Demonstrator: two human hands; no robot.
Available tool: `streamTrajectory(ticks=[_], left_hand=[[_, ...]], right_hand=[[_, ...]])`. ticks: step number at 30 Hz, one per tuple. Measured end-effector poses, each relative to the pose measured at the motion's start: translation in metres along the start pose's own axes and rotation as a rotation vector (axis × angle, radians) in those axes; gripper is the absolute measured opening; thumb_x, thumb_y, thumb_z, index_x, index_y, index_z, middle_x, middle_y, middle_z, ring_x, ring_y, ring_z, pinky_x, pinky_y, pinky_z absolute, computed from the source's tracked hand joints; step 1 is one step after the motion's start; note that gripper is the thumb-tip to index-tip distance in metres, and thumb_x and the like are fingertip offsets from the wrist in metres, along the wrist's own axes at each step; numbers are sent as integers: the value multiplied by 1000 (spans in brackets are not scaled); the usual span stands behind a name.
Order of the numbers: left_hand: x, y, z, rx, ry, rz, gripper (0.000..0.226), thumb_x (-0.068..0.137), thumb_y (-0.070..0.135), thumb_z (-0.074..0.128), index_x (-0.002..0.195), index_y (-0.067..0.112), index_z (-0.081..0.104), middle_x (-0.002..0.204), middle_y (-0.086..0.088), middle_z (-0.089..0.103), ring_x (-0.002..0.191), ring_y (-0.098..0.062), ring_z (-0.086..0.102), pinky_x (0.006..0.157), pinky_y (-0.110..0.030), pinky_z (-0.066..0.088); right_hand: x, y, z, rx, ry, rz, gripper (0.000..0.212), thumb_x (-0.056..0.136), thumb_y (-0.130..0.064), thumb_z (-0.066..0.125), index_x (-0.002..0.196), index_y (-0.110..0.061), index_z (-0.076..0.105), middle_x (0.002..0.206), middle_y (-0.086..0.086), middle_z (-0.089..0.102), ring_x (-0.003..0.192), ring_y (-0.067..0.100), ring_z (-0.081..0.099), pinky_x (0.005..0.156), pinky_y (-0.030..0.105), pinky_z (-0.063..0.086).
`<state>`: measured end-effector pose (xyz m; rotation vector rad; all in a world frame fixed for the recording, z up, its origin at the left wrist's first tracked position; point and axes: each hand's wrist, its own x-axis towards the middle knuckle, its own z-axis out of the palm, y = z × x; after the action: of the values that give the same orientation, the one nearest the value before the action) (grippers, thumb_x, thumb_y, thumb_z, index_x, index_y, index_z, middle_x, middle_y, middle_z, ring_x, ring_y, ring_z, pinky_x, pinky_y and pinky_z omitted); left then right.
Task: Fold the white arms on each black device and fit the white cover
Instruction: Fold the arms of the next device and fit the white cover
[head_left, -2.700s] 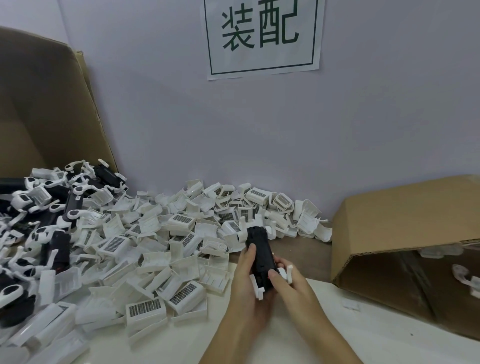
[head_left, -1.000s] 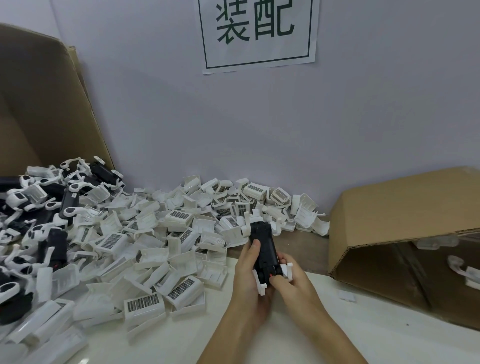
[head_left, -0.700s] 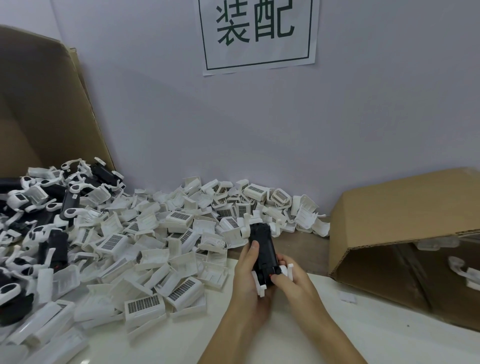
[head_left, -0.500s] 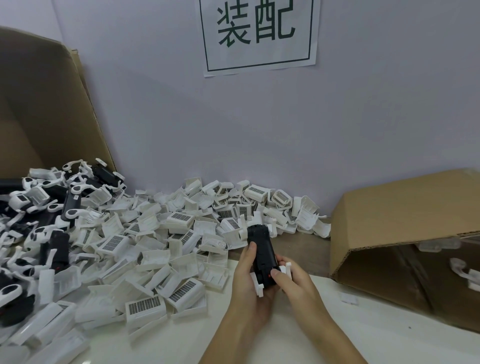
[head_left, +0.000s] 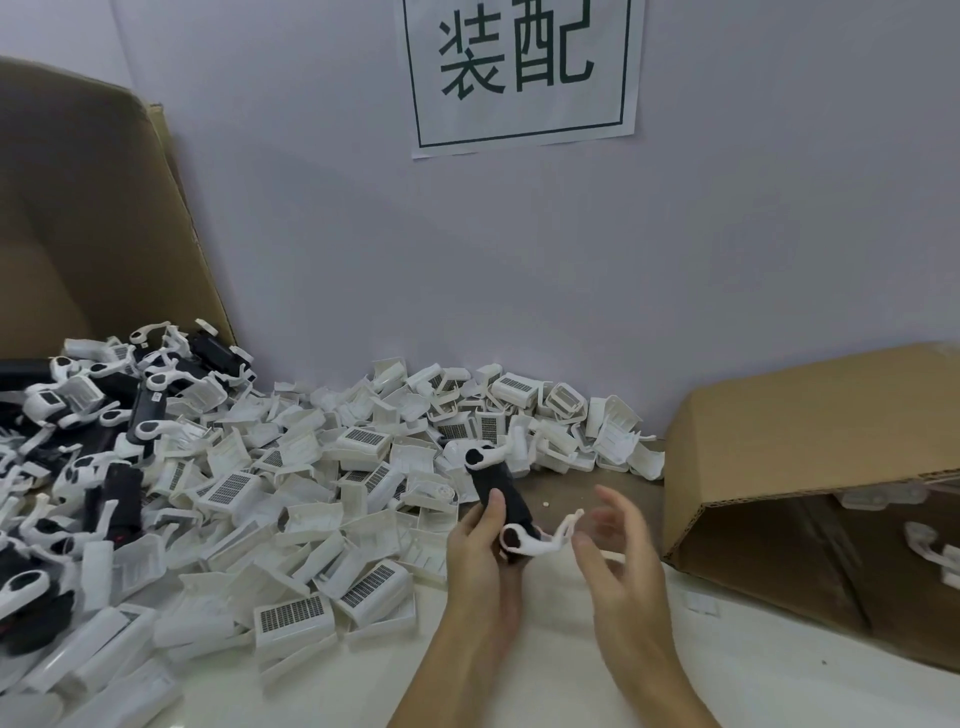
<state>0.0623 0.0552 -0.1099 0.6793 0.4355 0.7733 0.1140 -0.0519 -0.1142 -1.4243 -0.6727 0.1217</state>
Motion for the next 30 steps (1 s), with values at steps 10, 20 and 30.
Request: streamTrajectory(ticks=[10, 20, 30], left_hand=[[-3, -5, -2, 459, 71, 249, 62, 58, 51, 92, 97, 9, 67, 85, -8, 75, 77, -21, 73, 71, -31, 56], [0, -5, -2, 397, -33, 244, 42, 71, 37, 75, 97, 5, 77, 91, -13, 77, 93, -30, 73, 86, -38, 56], [2, -9, -2, 396, 45, 152, 25, 98, 24, 58, 106, 6, 74, 116, -26, 67, 115, -44, 60, 106, -55, 44]], right_hand=[[-4, -2, 6, -306, -154, -306, 35, 83, -25, 68, 119, -27, 67, 110, -20, 65, 109, 5, 61, 89, 17, 45], [9, 8, 2, -2, -29, 34, 25, 100, -10, 55, 106, -27, 71, 98, -12, 76, 95, -3, 68, 78, 10, 49], [6, 5, 2, -42, -31, -4, 35, 96, 2, 57, 102, -30, 71, 96, -22, 74, 94, -2, 67, 74, 10, 48]])
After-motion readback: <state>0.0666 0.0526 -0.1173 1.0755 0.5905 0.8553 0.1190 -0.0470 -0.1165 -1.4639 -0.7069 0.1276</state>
